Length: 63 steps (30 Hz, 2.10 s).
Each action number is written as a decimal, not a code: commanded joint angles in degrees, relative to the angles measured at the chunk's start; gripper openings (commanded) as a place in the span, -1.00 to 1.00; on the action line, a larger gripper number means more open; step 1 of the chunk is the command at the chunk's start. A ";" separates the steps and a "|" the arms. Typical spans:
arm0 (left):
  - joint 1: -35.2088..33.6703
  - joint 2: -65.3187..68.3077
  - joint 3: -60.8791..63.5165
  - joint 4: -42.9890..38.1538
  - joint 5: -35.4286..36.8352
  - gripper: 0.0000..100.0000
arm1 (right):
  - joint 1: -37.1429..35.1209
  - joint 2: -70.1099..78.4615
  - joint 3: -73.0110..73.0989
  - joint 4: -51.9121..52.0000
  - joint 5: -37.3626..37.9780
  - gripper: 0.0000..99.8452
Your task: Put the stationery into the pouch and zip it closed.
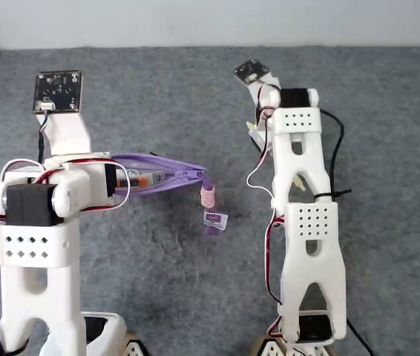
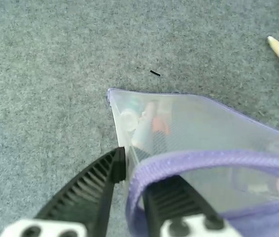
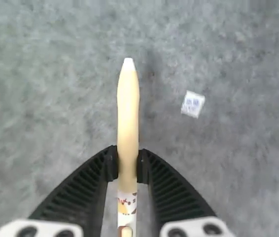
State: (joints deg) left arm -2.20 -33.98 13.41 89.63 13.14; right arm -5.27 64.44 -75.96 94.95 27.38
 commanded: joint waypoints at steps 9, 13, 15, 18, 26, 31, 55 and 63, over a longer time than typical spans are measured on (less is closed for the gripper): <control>0.09 -0.35 -1.98 -1.32 -0.35 -0.98 | 0.84 -9.63 -8.18 8.22 -6.59 -0.99; 0.00 -0.44 -1.98 -1.05 -0.35 -0.98 | 1.10 -20.97 3.25 8.22 -8.18 -0.99; 0.00 -0.44 -1.98 -1.14 -0.35 -0.98 | 1.10 -28.18 10.99 8.13 -9.41 -0.99; 0.00 -0.35 -1.98 -1.32 -0.35 -0.98 | 0.66 -39.60 22.95 8.04 -10.81 -0.99; 0.00 -0.18 -1.80 -1.32 -0.35 -0.98 | -2.77 -67.56 47.30 7.87 -13.63 -0.99; 0.35 -0.18 -1.71 -1.32 -0.35 -0.98 | -8.31 -81.01 54.77 7.78 -17.32 -0.99; 0.35 -0.18 -1.63 -0.97 -0.26 -0.98 | -31.52 -101.49 59.69 -27.03 -45.71 -0.98; 0.35 -0.18 -1.63 -0.97 -0.26 -0.98 | -31.60 -107.21 85.27 -57.54 -45.36 -0.98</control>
State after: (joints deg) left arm -2.11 -33.98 13.41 89.63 13.14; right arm -36.48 -39.82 0.70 50.46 -17.71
